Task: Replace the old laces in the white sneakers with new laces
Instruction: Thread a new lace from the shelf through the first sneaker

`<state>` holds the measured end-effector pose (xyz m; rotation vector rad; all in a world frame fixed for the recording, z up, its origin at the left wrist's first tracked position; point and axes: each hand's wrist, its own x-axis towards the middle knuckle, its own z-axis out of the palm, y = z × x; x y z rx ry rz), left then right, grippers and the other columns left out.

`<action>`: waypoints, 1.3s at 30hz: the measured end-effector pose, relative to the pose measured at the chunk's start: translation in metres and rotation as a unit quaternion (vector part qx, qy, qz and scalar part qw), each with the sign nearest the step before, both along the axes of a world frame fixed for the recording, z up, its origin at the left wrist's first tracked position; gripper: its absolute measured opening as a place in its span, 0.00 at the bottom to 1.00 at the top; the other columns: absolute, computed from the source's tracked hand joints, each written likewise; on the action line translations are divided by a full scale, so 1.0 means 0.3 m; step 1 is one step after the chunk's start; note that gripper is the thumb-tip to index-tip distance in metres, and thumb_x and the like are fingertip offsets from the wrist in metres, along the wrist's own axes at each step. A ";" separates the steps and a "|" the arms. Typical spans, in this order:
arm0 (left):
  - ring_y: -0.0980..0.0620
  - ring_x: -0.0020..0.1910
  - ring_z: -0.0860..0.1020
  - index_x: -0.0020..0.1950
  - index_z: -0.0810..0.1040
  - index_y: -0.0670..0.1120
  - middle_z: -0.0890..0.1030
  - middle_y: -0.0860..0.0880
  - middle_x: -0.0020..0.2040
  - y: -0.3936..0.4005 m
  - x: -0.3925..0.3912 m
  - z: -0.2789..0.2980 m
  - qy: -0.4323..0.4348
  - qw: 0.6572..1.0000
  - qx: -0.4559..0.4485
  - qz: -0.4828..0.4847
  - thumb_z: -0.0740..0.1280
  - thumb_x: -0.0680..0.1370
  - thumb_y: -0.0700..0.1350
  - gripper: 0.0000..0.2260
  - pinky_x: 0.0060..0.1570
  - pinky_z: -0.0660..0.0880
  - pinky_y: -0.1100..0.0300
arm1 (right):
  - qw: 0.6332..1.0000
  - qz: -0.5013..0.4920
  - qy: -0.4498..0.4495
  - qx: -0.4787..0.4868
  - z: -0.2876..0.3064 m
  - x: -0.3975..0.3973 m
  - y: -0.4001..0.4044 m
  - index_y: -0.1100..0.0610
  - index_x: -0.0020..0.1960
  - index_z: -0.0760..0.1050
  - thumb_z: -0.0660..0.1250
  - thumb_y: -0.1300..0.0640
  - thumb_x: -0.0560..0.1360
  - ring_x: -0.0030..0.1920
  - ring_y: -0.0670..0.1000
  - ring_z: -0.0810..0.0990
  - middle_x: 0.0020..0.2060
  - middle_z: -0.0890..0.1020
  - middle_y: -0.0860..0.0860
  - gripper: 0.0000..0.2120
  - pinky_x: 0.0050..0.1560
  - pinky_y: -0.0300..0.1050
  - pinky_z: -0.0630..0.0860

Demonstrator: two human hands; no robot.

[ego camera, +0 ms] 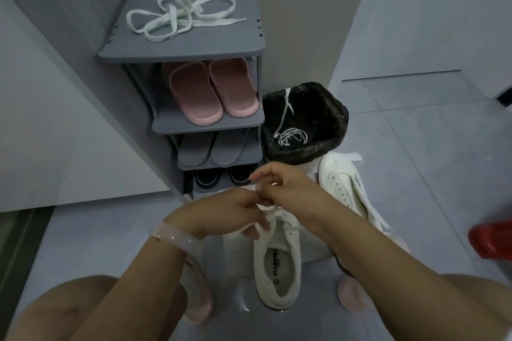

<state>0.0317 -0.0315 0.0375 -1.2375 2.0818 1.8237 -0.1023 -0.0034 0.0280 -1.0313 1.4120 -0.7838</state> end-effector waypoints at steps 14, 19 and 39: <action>0.55 0.41 0.78 0.47 0.79 0.43 0.79 0.48 0.40 -0.040 -0.012 -0.016 0.257 0.892 0.058 0.367 0.57 0.80 0.41 0.11 0.41 0.77 0.66 | 0.997 0.012 0.004 -0.076 -0.003 -0.004 0.027 0.60 0.50 0.75 0.63 0.64 0.76 0.29 0.38 0.74 0.35 0.75 0.47 0.04 0.34 0.30 0.72; 0.55 0.48 0.81 0.54 0.80 0.46 0.83 0.47 0.49 -0.035 -0.008 -0.032 0.204 0.939 0.016 0.274 0.63 0.77 0.40 0.09 0.51 0.77 0.65 | 0.998 -0.006 -0.006 -0.056 -0.004 -0.010 0.027 0.61 0.49 0.75 0.63 0.65 0.75 0.28 0.39 0.74 0.31 0.76 0.49 0.04 0.34 0.32 0.72; 0.59 0.18 0.61 0.41 0.71 0.47 0.66 0.54 0.22 -0.120 0.076 0.022 0.262 0.784 -0.103 0.553 0.53 0.82 0.39 0.12 0.20 0.63 0.67 | 0.893 -0.147 0.351 -0.241 -0.055 -0.175 -0.050 0.57 0.61 0.73 0.68 0.64 0.72 0.49 0.50 0.75 0.57 0.71 0.53 0.18 0.50 0.27 0.70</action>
